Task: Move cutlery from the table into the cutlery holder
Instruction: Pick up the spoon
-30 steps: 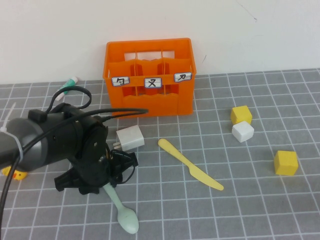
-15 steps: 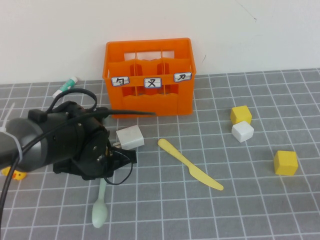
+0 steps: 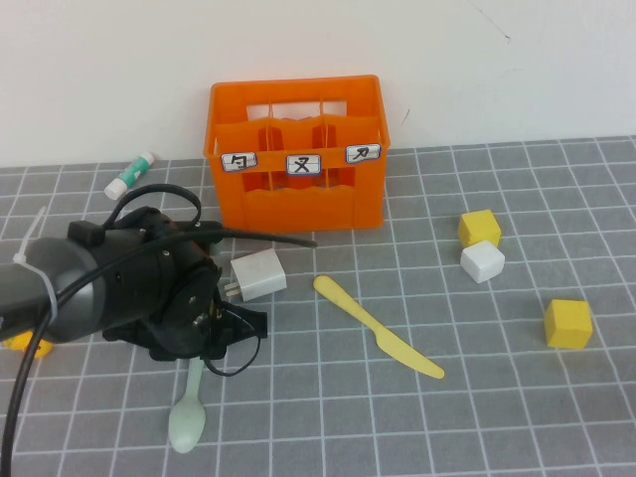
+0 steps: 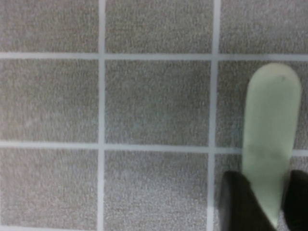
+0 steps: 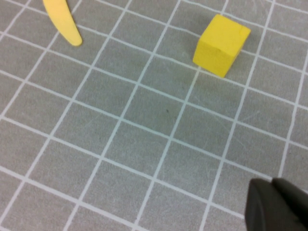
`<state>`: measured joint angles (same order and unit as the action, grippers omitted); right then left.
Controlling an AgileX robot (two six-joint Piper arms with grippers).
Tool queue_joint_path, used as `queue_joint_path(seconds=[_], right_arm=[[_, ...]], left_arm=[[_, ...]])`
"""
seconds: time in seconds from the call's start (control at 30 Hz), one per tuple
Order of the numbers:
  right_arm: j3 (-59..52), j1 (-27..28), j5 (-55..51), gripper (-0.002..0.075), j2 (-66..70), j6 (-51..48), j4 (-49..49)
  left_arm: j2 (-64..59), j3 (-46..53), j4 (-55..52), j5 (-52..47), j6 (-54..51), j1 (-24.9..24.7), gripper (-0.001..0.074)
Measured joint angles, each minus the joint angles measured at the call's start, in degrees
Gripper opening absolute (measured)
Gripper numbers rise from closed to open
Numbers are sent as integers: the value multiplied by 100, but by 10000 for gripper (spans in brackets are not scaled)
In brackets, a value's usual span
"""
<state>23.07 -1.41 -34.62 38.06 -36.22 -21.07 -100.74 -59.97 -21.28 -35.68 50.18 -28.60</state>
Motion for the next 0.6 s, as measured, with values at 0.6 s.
queue_joint_path(seconds=[0.6], right_arm=[[0, 0, 0, -3, 0, 0, -27]], left_arm=[[-183, -58, -42, -51, -156, 0, 127]])
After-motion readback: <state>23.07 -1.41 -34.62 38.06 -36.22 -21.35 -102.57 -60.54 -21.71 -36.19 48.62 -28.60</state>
